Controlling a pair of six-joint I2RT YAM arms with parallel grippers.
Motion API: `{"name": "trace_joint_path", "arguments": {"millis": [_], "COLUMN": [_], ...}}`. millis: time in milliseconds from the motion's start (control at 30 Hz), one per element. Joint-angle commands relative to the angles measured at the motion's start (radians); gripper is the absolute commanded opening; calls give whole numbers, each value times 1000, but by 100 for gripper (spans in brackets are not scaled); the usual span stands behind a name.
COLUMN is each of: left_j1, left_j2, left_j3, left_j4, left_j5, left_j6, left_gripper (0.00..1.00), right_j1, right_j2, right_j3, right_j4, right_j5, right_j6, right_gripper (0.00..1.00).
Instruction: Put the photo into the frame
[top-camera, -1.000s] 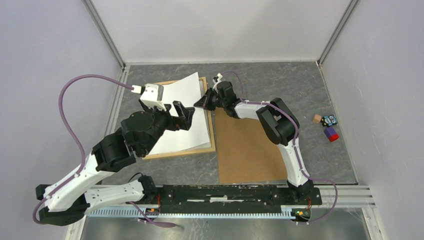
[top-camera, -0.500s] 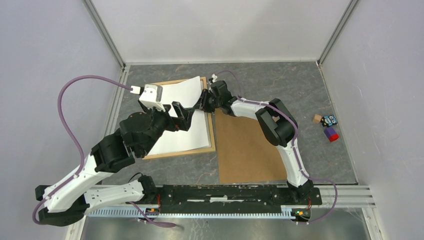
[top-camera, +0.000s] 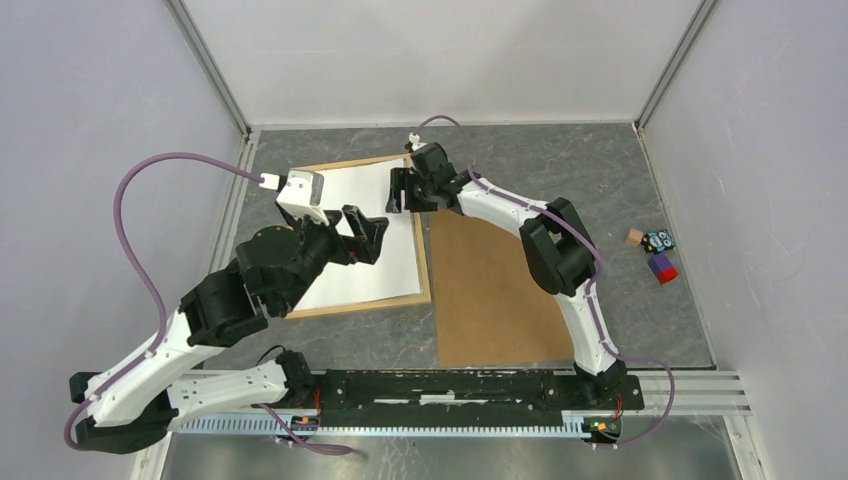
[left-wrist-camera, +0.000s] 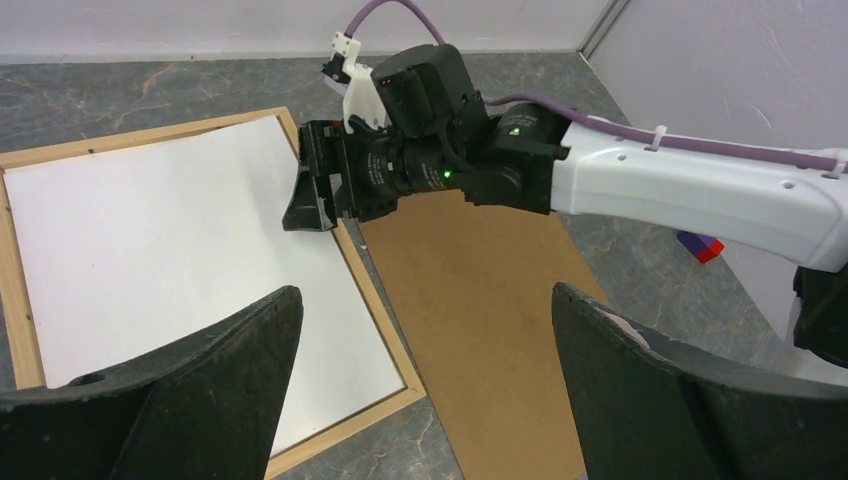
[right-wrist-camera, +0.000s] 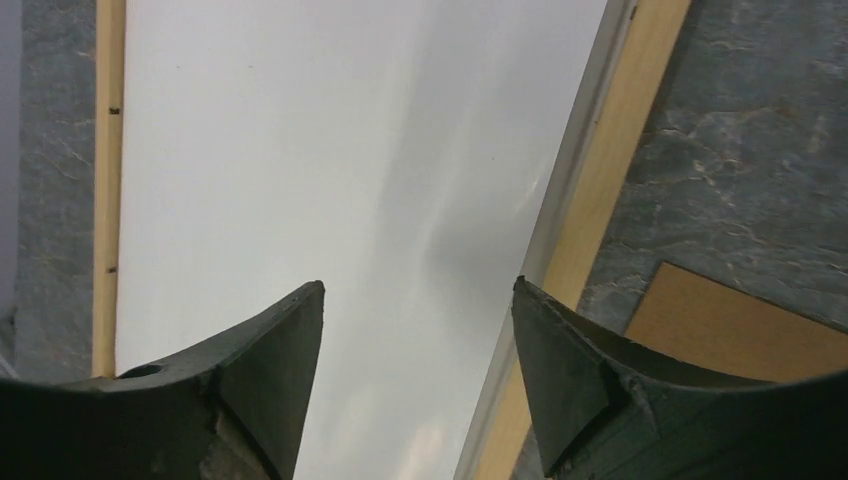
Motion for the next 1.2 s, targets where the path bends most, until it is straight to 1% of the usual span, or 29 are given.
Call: {"name": "trace_joint_path", "arguments": {"millis": [0,100,200,267,400,567,667,867,967,1033,1167], "left_j1": [-2,-2,-2,-3,-2,-1,-1,0,1,3,15], "left_j2": [11,31,47,55,76,131,146,163,184,201,245], "left_j3": [-14,-24,-31,-38,-81,-117,-144,-244,-300,-329,-354], "left_j4": [9,9,11,15,44,52,53,78,107,129,142], "left_j5": [-3,4,10,14,45,86,132,265,340,386,467], "left_j6": [0,-9,-13,-13,-29,-60,-89,-212,-291,-338,-404], "left_gripper": [100,100,100,100,100,100,100,100,100,100,100], "right_j1": [4,4,3,0,-11,-39,-46,-58,-67,-77,-134], "right_j2": [-99,-156,-245,-318,-471,-642,-743,-902,-962,-1000,-1082], "right_j3": [9,0,-70,-148,-366,-605,-751,-978,-1048,-1092,-1189], "right_j4": [-107,-162,-192,-197,-184,-143,-88,-56,-46,-29,13], "right_j5": [73,117,182,226,255,235,175,109,122,166,208], "right_j6": [-149,-222,-298,-345,-407,-398,-394,-391,-378,-359,-316], "right_gripper": [76,83,89,91,95,98,98,98,98,98,98]}}
